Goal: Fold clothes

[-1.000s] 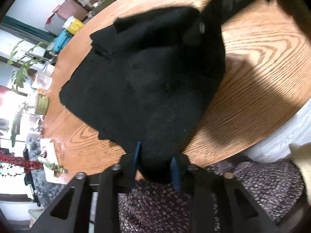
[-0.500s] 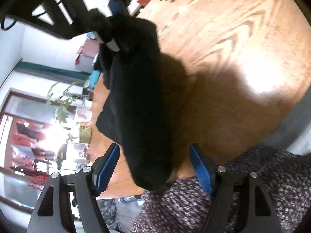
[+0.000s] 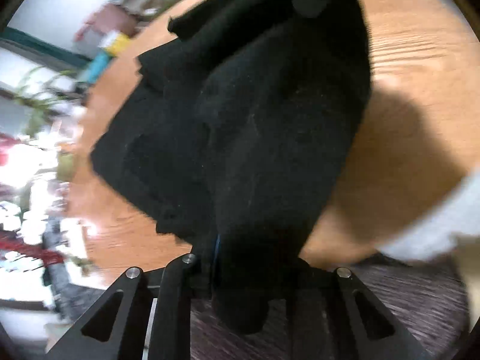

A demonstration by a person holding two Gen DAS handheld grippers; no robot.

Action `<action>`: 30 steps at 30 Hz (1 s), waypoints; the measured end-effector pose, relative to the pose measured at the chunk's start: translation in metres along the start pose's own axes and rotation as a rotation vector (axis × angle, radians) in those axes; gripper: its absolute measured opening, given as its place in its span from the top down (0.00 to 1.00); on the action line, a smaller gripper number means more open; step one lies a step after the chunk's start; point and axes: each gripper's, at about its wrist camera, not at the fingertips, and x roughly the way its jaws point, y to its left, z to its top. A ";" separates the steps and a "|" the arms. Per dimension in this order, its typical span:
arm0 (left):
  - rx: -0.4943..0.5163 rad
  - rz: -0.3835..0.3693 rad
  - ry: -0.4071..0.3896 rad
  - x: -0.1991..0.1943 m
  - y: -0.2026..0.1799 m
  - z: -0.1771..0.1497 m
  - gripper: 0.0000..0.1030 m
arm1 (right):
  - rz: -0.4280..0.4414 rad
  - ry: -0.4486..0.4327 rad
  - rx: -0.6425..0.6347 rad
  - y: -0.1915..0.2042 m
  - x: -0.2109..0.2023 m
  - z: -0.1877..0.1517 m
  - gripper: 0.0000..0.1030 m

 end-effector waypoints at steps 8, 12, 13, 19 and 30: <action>-0.049 -0.608 0.048 -0.031 0.004 0.007 0.81 | -0.021 0.026 0.142 -0.035 -0.072 -0.047 0.85; -0.168 -0.862 0.061 -0.029 0.036 0.015 0.82 | -0.034 -0.027 0.130 -0.026 -0.087 -0.026 0.83; -0.205 -0.902 0.065 -0.024 0.047 0.015 0.82 | -0.037 -0.034 0.115 -0.021 -0.085 -0.017 0.81; -0.392 -0.994 0.036 0.017 0.135 0.007 0.82 | -0.046 -0.120 0.005 0.009 -0.072 0.044 0.51; -0.539 -0.851 0.102 0.085 0.240 0.003 0.82 | -0.110 -0.237 -0.204 0.054 -0.068 0.079 0.41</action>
